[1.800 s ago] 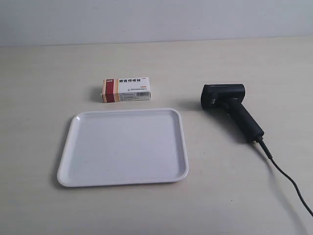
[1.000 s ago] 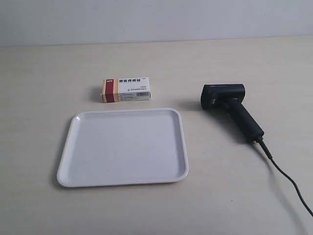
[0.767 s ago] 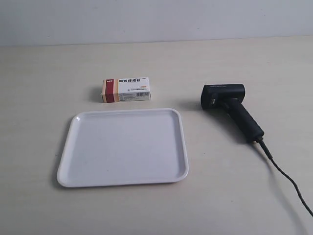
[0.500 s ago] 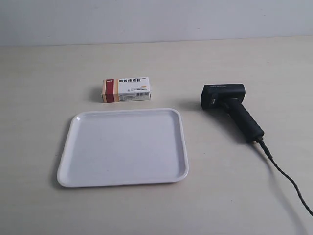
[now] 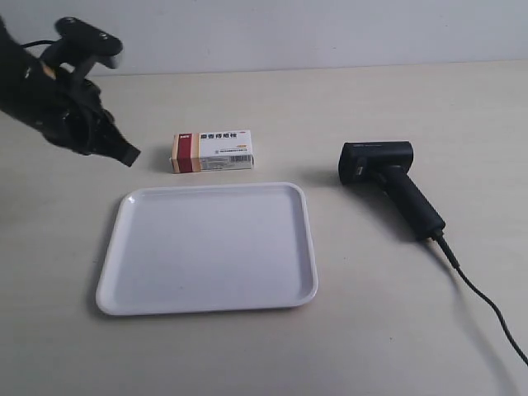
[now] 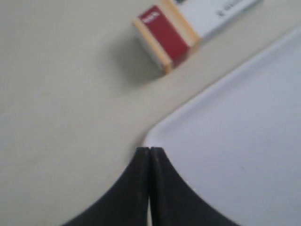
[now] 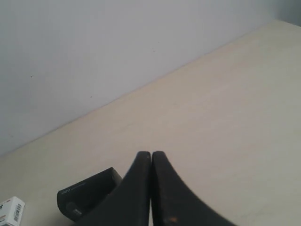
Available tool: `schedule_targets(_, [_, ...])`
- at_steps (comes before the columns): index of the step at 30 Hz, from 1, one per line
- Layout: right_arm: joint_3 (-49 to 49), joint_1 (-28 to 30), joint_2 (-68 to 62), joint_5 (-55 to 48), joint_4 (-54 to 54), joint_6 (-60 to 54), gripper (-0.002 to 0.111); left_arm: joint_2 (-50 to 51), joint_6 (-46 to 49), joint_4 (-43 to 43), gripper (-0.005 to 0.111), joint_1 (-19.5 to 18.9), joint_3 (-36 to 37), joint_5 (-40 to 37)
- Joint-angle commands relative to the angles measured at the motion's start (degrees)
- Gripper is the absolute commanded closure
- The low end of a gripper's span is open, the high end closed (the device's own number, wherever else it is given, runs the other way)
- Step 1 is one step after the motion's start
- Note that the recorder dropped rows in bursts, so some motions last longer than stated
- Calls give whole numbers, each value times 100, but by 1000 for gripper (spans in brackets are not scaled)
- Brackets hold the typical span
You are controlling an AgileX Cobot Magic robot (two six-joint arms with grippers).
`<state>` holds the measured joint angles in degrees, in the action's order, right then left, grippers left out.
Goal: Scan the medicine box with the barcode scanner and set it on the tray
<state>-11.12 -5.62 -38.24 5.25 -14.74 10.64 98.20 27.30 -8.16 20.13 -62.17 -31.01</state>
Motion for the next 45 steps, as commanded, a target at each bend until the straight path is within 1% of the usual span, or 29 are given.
schedule_targets(1, [-88, 32, -263, 153, 152, -11, 108, 540, 3949, -2890, 107, -202, -1214, -1956])
schedule_targets(2, [-88, 32, -292, 153, 152, -11, 108, 620, 4457, -3344, 107, -252, -1353, -1954])
schedule_targets(3, [-88, 32, -313, 153, 152, -11, 108, 680, 4758, -3647, 107, -278, -1402, -1832])
schedule_targets(4, [-88, 32, -313, 153, 152, -11, 108, 757, 5000, -3928, 107, -291, -1429, -1541])
schedule_targets(7, [-88, 32, -324, 143, 152, -11, 108, 1044, 5658, -4216, 107, -280, -1429, -799])
schedule_targets(9, [-88, 32, -324, 143, 163, -11, 108, 1262, 5685, -4427, 102, -291, -1429, -375])
schedule_targets(13, [-88, 32, -324, 155, 162, -11, 108, 1689, 5866, -4748, 79, -291, -1500, 169])
schedule_targets(14, [-88, 32, -324, 155, 162, -11, 108, 1795, 5951, -4761, 73, -291, -1539, 200])
schedule_targets(16, [-88, 32, -324, 155, 187, -11, 108, 1979, 6171, -4775, 61, -291, -1652, 12])
schedule_targets(18, [-88, 32, -324, 155, 187, -11, 108, 2161, 6502, -4801, 50, -291, -1789, -349])
schedule_targets(21, [-88, 32, -324, 155, 187, -11, 108, 2422, 6914, -5060, 34, -291, -2026, -680])
schedule_targets(23, [-88, 32, -324, 155, 187, -11, 108, 2646, 6983, -5088, 25, -291, -2237, -680])
schedule_targets(25, [-88, 32, -324, 155, 187, -11, 108, 2865, 6994, -5047, 21, -291, -2453, -843])
schedule_targets(26, [-88, 32, -324, 155, 187, -11, 108, 3020, 7021, -5012, 22, -301, -2583, -974])
schedule_targets(32, [-88, 32, -324, 177, 200, -23, 108, 3663, 7070, -5002, 22, -301, -3208, -1078])
schedule_targets(36, [-88, 32, -324, 201, 212, -23, 108, 3908, 7140, -4884, 23, -301, -3376, -1118])
schedule_targets(37, [-88, 32, -324, 202, 235, -34, 108, 3917, 7200, -4884, 26, -301, -3376, -1118])
schedule_targets(39, [-88, 32, -324, 202, 348, -35, 108, 3917, 7291, -4843, 40, -301, -3376, -1118])
schedule_targets(43, [-158, 32, -405, 258, 797, -16, 108, 3792, 7291, -4705, 86, -301, -3376, -1166])
schedule_targets(44, [-251, 21, -503, 161, 861, 8, 108, 3712, 7263, -4613, 97, -301, -3376, -1321])
schedule_targets(45, [-345, -13, -617, 1, 907, 8, 108, 3635, 7251, -4583, 107, -301, -3376, -1552])
